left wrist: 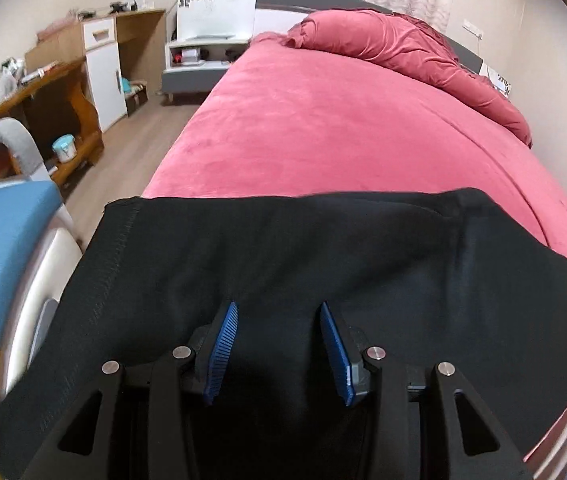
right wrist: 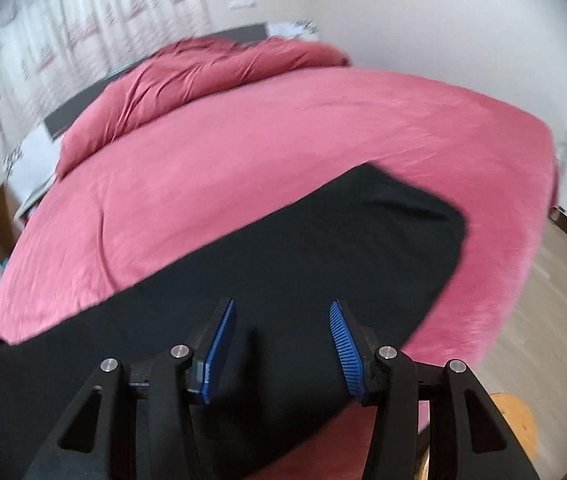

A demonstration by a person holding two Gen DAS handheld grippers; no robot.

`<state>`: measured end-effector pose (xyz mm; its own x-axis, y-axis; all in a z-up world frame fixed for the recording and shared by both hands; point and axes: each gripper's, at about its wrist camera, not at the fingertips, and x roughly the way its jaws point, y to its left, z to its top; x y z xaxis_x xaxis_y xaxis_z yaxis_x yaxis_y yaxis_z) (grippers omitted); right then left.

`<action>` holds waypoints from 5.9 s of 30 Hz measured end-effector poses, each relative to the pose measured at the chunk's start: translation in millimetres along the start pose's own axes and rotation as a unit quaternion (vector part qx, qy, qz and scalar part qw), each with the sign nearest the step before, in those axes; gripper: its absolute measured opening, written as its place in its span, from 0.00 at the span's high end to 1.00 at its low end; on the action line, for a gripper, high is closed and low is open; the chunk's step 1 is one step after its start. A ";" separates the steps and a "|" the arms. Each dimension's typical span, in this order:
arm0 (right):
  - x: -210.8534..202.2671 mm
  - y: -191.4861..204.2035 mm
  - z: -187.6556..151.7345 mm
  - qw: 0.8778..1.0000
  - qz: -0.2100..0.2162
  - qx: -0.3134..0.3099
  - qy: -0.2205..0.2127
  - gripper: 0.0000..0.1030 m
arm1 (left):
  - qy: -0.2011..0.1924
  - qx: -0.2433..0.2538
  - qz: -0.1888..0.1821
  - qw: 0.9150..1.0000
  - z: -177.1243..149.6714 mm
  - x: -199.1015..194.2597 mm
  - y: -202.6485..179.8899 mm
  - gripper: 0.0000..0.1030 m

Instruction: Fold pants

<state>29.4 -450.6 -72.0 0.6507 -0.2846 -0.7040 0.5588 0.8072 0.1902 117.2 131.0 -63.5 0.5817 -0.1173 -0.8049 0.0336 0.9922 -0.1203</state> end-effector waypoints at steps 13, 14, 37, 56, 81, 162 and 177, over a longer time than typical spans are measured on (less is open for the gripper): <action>5.0 -62.0 5.0 0.994 -0.001 0.111 0.020 0.45 | -0.031 -0.057 0.054 0.996 10.5 -24.0 -11.7 0.56; 0.7 -64.4 5.9 0.993 -0.001 0.113 0.018 0.43 | -0.033 -0.040 0.027 0.998 8.6 -24.6 -26.9 0.56; 29.9 -116.2 16.0 0.985 -0.035 0.158 0.052 0.31 | 0.027 0.105 -0.112 0.988 -19.8 4.5 -157.4 0.51; 42.7 -165.6 28.3 0.964 0.052 0.261 0.009 0.30 | 0.041 0.187 -0.208 0.959 -33.4 -12.0 -252.7 0.51; 8.9 -138.7 58.0 0.953 0.111 0.278 -0.047 0.76 | 0.073 0.160 -0.216 0.960 -31.6 8.9 -253.9 0.51; 7.0 96.1 -58.4 0.991 0.098 0.053 0.070 0.66 | 0.130 0.014 -0.345 0.929 16.7 3.5 -239.4 0.86; -6.3 99.7 -53.5 0.995 0.084 0.030 0.049 0.63 | 0.145 -0.030 -0.330 0.932 -20.6 20.0 -203.6 0.84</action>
<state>53.4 -340.7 -85.2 0.6858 -0.0949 -0.7216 0.4785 0.8058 0.3488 105.3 -74.3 -67.1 0.2054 -0.7175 -0.6656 0.2552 0.6958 -0.6713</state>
